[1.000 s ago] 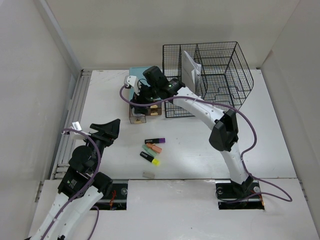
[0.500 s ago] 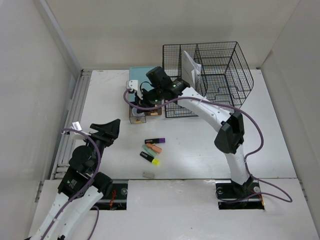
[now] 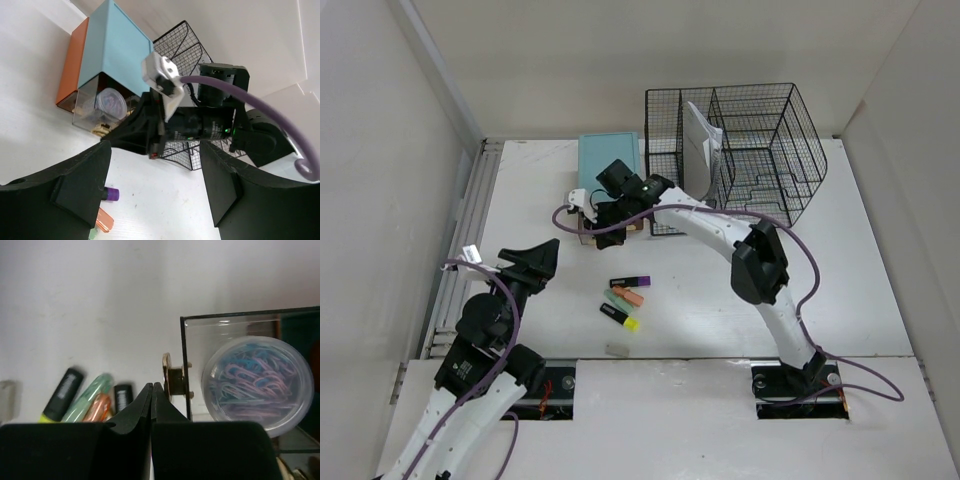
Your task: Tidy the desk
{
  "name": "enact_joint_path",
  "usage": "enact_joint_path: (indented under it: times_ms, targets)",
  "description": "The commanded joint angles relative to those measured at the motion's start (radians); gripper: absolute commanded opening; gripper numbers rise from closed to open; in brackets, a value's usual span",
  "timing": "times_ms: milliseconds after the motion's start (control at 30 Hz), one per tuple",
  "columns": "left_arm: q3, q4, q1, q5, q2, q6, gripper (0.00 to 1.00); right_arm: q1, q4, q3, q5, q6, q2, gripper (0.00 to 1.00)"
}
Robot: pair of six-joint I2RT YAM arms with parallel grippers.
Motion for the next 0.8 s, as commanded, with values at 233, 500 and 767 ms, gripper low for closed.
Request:
enact_joint_path:
  times_ms: [233,500,767]
  targets:
    - [-0.019,0.023,-0.006,0.01,-0.041,-0.018,0.68,0.037,0.369,0.032,0.595,0.226,0.053,0.0]
    - [-0.047,0.011,-0.006,0.019,-0.07,-0.028,0.68,0.037,0.409,0.072,0.76,0.247,0.11,0.0]
    - [-0.1,0.023,-0.006,0.076,-0.081,-0.046,0.66,0.024,0.456,-0.263,0.33,0.147,-0.23,0.47]
